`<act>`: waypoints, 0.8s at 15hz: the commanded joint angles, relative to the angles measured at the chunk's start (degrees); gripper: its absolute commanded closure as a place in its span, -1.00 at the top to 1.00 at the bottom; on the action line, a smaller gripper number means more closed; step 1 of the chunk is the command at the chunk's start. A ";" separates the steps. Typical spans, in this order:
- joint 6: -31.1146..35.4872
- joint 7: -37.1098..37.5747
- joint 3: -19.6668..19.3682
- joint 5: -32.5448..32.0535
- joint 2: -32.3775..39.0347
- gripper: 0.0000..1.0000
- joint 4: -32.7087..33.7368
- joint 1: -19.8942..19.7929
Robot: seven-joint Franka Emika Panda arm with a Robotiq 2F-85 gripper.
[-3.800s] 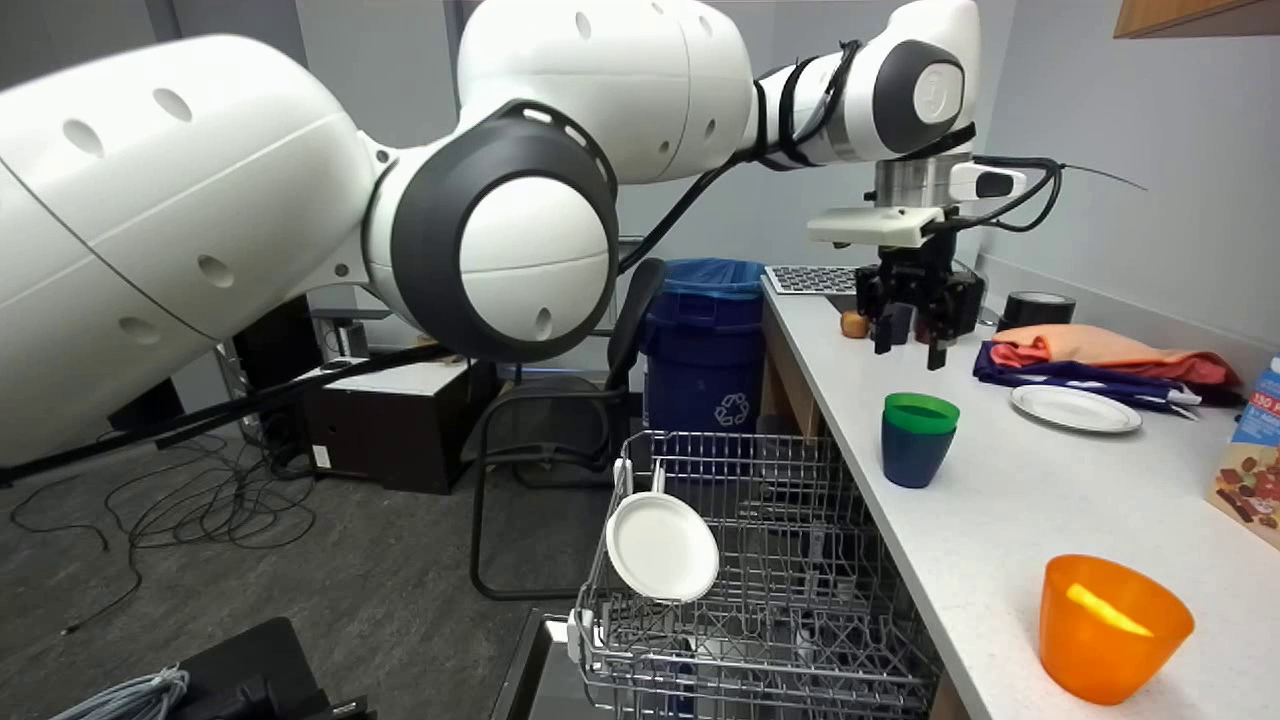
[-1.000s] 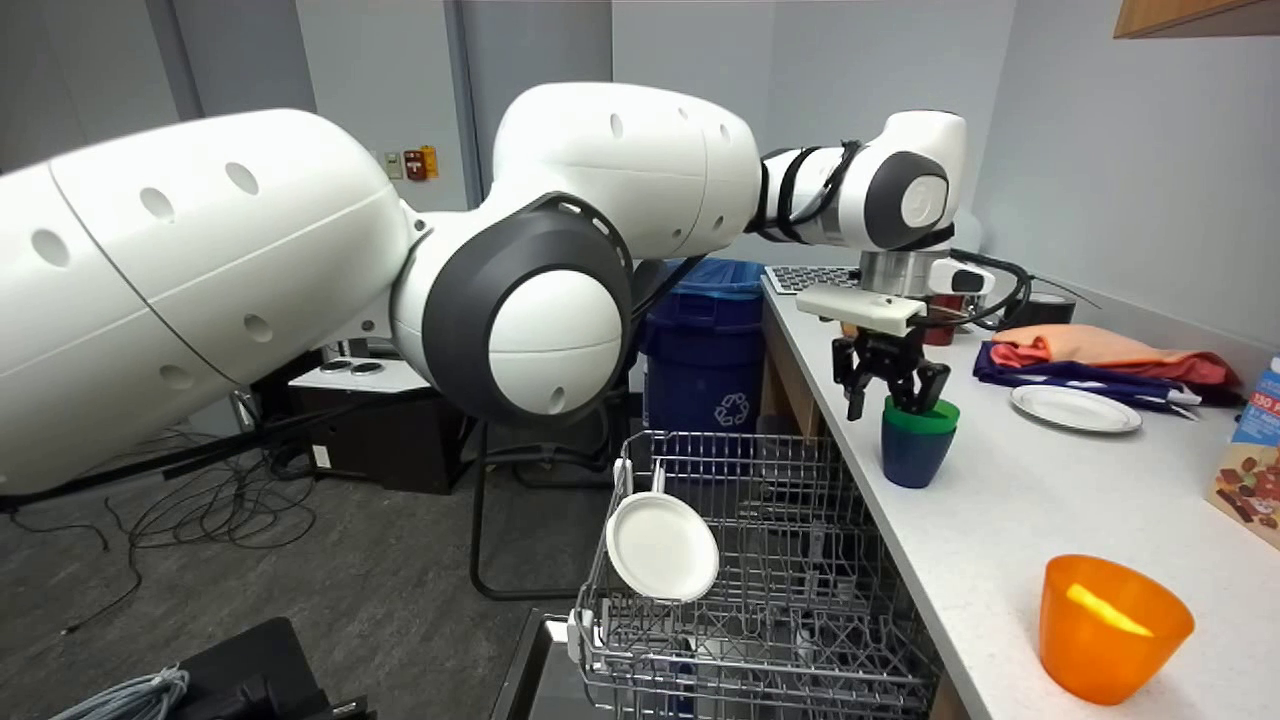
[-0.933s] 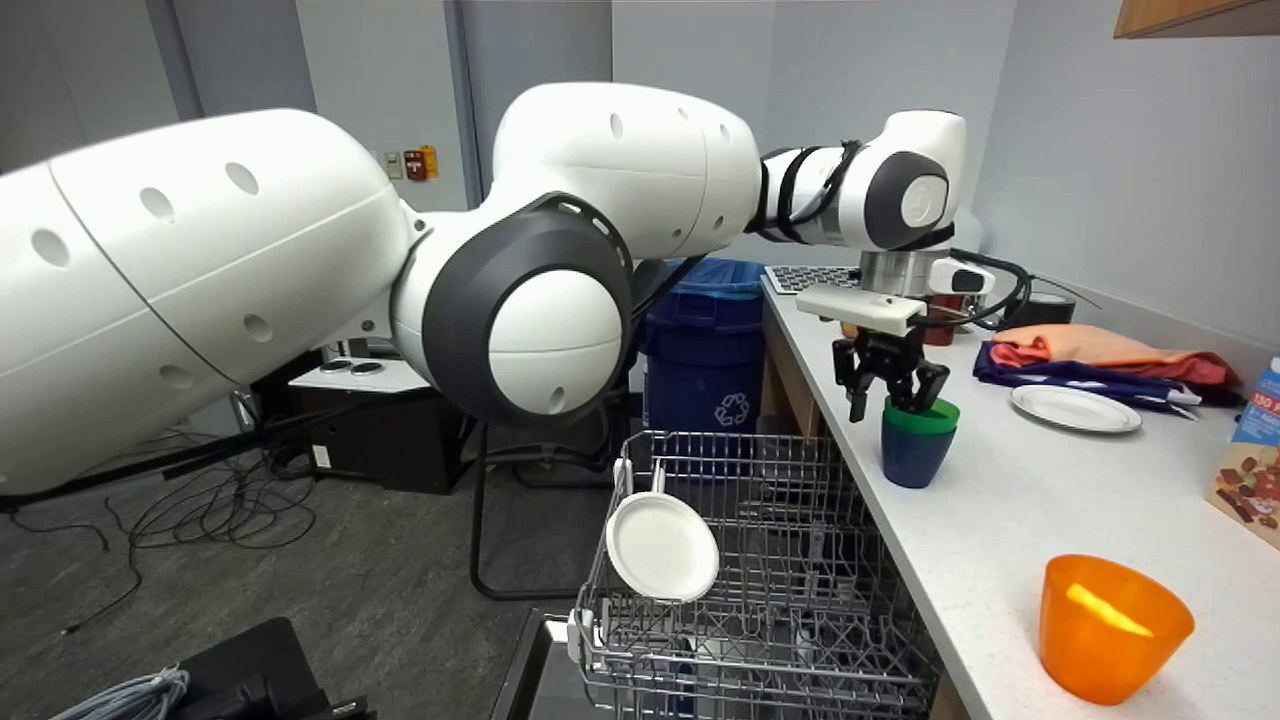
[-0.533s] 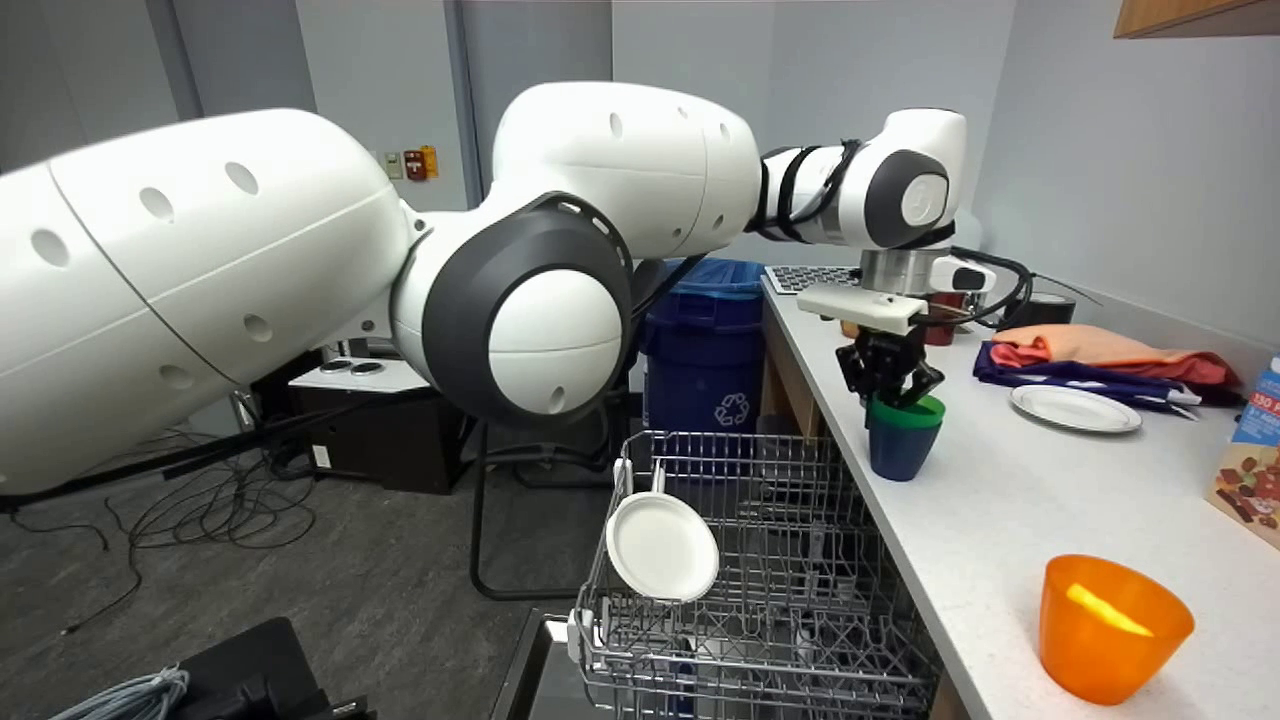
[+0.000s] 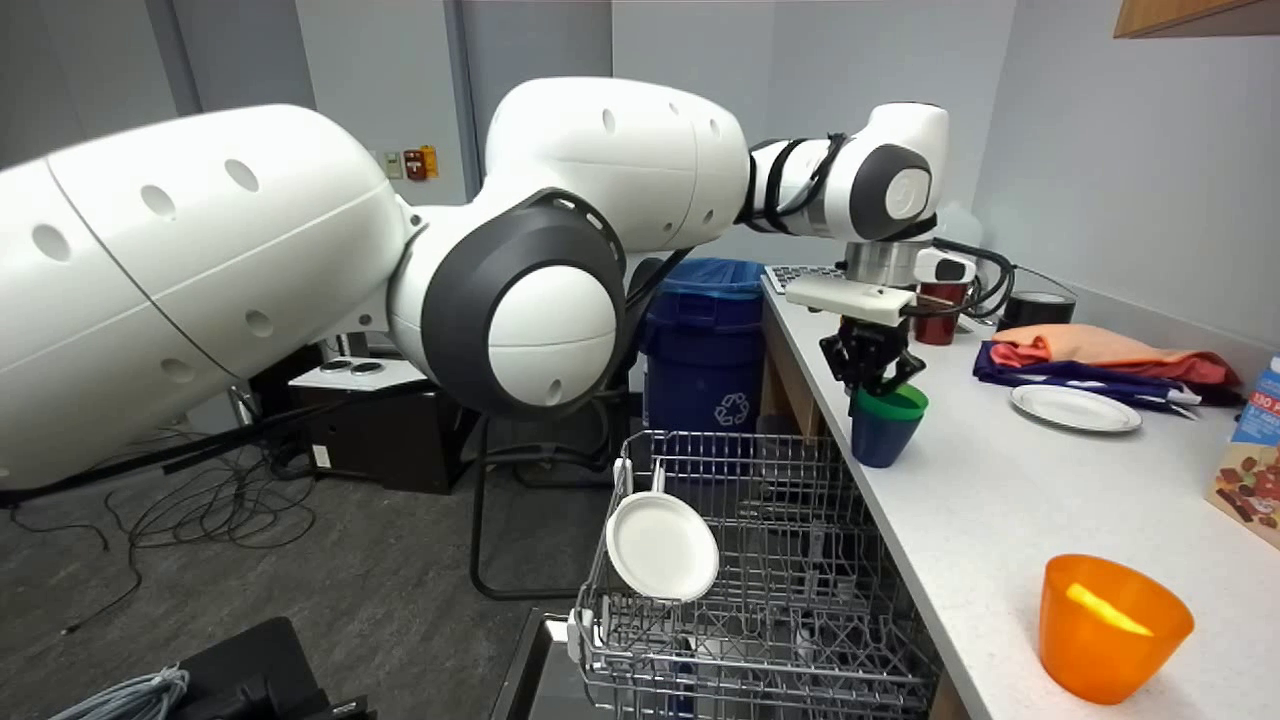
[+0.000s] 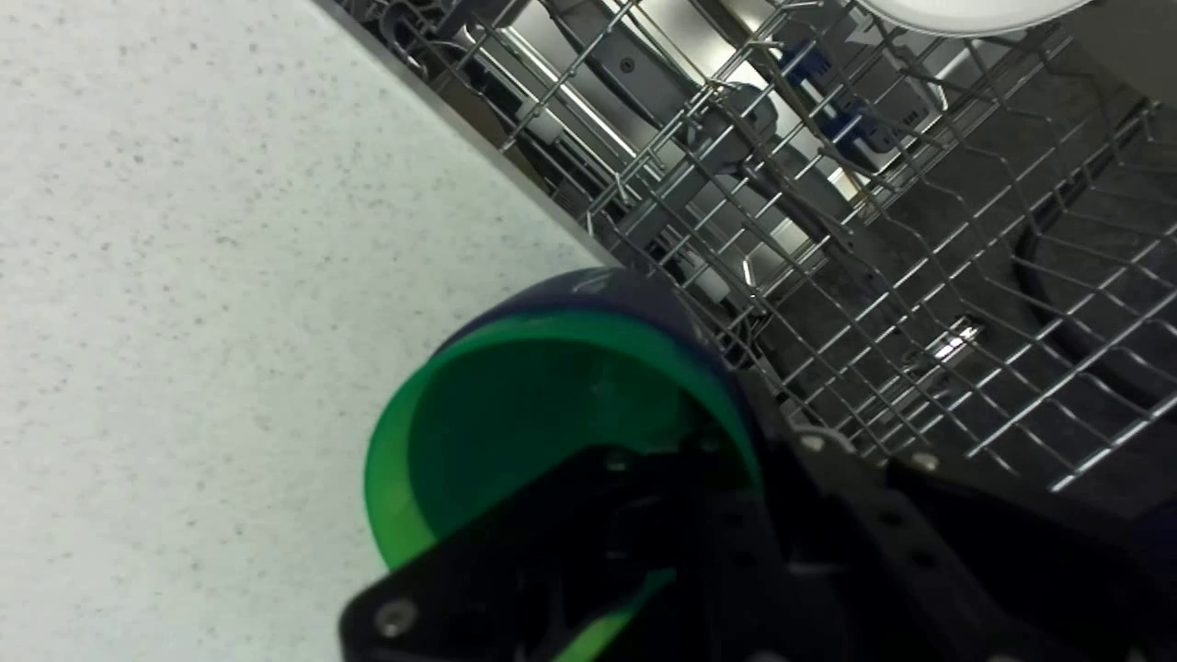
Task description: Stack up the cups and put them inside the washer
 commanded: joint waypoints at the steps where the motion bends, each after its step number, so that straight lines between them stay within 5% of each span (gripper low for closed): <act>1: 0.02 -5.01 1.96 0.81 -0.95 -0.97 -0.20 2.11; 12: -1.57 -16.85 4.65 0.51 0.72 -0.97 0.90 6.52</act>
